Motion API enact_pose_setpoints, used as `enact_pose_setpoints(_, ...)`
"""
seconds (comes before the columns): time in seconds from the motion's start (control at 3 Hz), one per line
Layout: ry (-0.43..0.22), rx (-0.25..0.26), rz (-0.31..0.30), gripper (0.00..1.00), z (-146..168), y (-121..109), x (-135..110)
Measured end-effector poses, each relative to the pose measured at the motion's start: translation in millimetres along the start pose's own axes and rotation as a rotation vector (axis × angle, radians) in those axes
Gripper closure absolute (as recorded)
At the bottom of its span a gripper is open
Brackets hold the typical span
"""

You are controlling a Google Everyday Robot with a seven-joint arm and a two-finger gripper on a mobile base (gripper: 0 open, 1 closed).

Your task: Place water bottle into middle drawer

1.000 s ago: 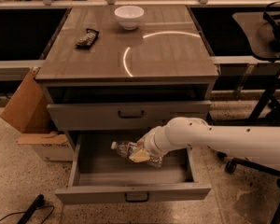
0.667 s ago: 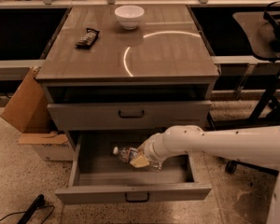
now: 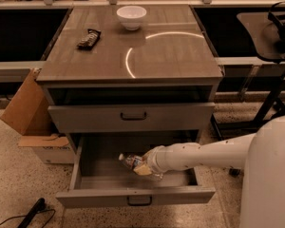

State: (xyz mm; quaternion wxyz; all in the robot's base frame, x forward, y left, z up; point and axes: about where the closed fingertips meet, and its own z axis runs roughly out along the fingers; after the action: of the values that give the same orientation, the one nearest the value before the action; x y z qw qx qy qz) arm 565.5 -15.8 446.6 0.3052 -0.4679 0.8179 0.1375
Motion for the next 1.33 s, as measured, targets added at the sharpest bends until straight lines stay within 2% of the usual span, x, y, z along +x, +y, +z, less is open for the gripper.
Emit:
enact_pose_setpoints(0.33,-0.029,-0.008,0.012,0.51,15.5,-4.1,5.0)
enact_pose_setpoints(0.67,-0.062,-0.051,0.024,0.20,28.6,-8.2,7.3)
enact_pose_setpoints(1.0,-0.072,-0.077,0.025,0.00,31.5,-10.9,8.2)
enact_pose_setpoints(1.33,-0.112,-0.104,0.031,0.00,14.4,-24.4,2.3)
